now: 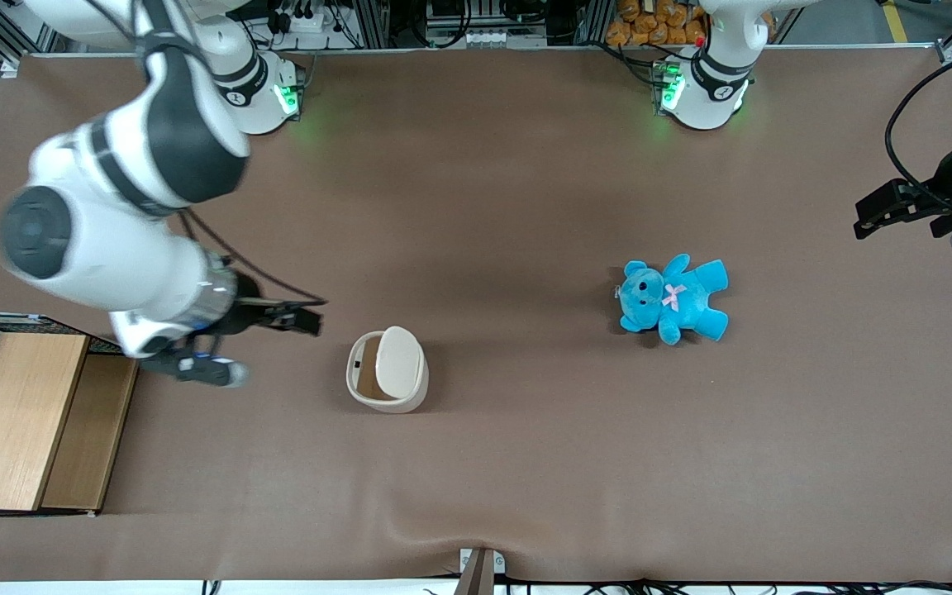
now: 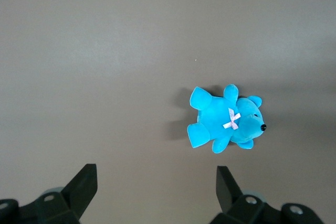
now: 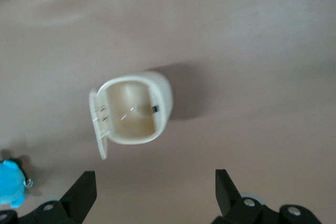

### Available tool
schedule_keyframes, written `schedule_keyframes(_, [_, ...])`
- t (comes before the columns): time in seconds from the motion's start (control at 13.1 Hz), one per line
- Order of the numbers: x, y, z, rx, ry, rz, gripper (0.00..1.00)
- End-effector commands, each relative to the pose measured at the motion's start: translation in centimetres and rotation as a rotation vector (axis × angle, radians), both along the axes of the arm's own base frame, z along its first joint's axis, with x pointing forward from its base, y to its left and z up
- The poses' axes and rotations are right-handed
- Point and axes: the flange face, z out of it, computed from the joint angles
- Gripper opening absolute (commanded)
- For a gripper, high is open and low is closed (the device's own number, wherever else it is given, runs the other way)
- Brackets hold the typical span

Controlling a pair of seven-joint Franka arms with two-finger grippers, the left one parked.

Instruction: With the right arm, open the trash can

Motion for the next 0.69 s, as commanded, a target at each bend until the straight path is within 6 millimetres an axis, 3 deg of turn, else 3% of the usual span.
schedule_keyframes(0.0, [-0.6,-5.5,2.2,-0.011,0.011,0.053,1.0])
schedule_keyframes(0.08, [-0.7,-7.9,2.9,-0.009,0.02,0.051,1.0])
schedule_keyframes(0.23, [-2.0,-11.0,5.0,-0.024,0.029,0.024,1.0])
schedule_keyframes(0.61, [-8.6,-14.6,10.7,-0.125,0.017,0.06,1.0])
